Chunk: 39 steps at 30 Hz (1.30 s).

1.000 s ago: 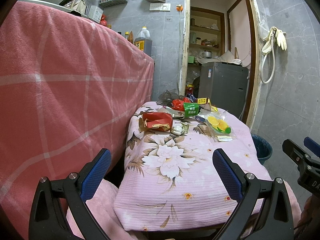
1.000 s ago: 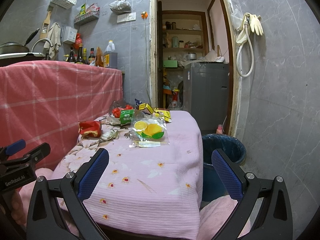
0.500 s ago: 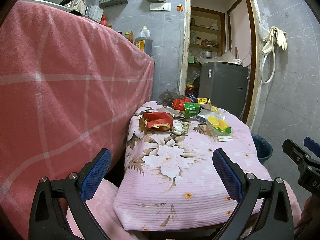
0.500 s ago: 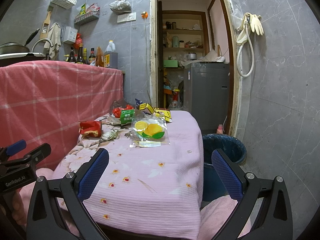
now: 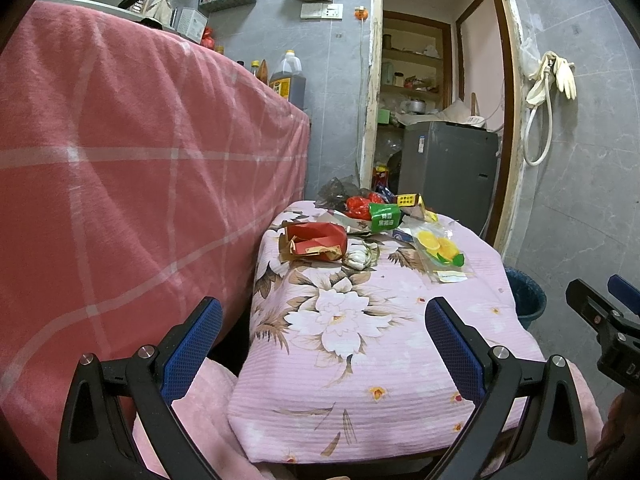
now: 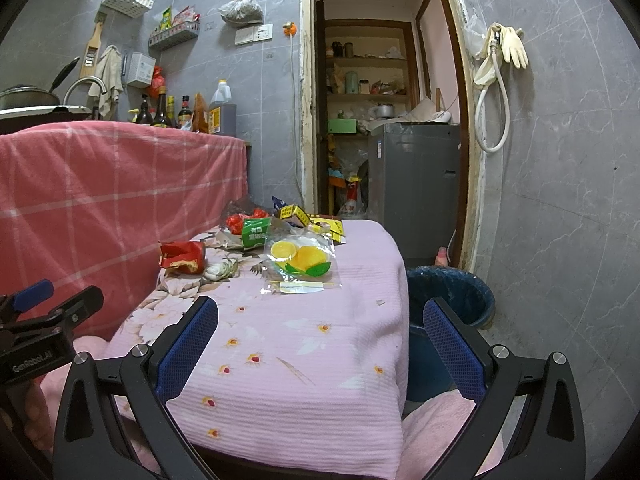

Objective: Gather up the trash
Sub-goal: 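Move the left gripper to the red paper box while the right gripper approaches the lemon-candy bag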

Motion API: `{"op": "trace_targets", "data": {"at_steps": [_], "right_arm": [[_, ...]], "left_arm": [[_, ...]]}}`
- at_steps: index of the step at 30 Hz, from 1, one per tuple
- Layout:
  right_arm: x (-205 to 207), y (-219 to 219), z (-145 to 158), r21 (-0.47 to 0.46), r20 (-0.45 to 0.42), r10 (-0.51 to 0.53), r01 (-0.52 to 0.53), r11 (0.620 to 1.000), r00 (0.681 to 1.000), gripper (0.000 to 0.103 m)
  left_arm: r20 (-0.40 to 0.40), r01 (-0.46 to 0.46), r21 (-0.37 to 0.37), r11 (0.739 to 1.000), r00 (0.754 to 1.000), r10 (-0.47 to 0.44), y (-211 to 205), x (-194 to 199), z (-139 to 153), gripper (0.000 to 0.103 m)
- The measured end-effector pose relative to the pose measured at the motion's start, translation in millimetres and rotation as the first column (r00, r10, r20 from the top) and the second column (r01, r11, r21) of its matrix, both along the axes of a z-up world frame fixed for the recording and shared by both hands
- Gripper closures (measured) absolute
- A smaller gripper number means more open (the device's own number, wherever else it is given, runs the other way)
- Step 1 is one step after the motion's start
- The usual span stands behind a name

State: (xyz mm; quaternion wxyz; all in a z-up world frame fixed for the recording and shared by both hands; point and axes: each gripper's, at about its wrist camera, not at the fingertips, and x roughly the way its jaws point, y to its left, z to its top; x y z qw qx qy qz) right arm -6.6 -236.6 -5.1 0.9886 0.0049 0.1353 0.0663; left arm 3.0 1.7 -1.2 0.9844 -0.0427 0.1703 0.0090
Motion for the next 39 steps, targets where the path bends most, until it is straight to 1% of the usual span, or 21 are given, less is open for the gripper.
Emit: {"op": "trace_targets", "data": {"at_steps": [3, 7, 8, 17, 22, 25, 28, 32, 36, 39], "right_arm": [[3.2, 6.4, 2.0, 0.008, -0.005, 0.018, -0.018, 1.0, 1.0, 0.0], [23.0, 11.8, 4.6, -0.003, -0.011, 0.049, -0.049, 0.999, 0.999, 0.0], [26.9, 6.3, 6.2, -0.003, -0.014, 0.053, -0.053, 0.999, 0.999, 0.0], [89.2, 1.0, 21.8, 0.007, -0.06, 0.098, -0.098, 0.995, 0.993, 0.0], [127.0, -1.0, 21.1, 0.019, -0.112, 0.108, -0.107, 0.994, 0.988, 0.0], [149.6, 0.9, 17.7, 0.026, -0.154, 0.122, -0.119, 0.993, 0.98, 0.0], [174.7, 3.2, 12.7, 0.033, -0.212, 0.137, -0.133, 0.991, 0.968, 0.0], [203.2, 6.2, 4.9, 0.052, -0.293, 0.158, -0.149, 0.987, 0.943, 0.0], [224.0, 14.7, -3.0, 0.071, -0.364, 0.199, -0.186, 0.98, 0.91, 0.0], [235.8, 24.7, -9.1, 0.048, -0.408, 0.203, -0.201, 0.978, 0.89, 0.0]], "left_arm": [[-0.008, -0.007, 0.017, 1.0, 1.0, 0.007, -5.0, 9.1, 0.2, 0.004], [-0.02, -0.019, 0.039, 0.999, 1.0, 0.02, -3.1, 29.0, 7.7, 0.004], [-0.025, -0.021, 0.042, 0.999, 0.999, 0.023, -2.2, 34.4, 9.1, 0.004], [-0.075, -0.043, 0.028, 0.999, 0.996, 0.045, 14.4, 92.3, 17.0, 0.004], [-0.132, -0.047, 0.008, 0.999, 0.99, 0.047, 26.0, 125.0, 11.3, 0.004], [-0.171, -0.051, -0.017, 0.999, 0.984, 0.047, 35.3, 145.1, 6.7, 0.004], [-0.202, -0.045, -0.034, 0.998, 0.979, 0.037, 41.5, 163.5, 1.8, 0.004], [-0.236, -0.025, -0.041, 0.999, 0.972, 0.015, 46.4, 181.0, -3.6, 0.004], [-0.247, -0.007, -0.06, 0.998, 0.969, -0.008, 51.6, 189.7, -4.8, 0.004], [-0.247, 0.004, -0.076, 0.997, 0.969, -0.022, 55.6, 193.2, -4.6, 0.004]]}}
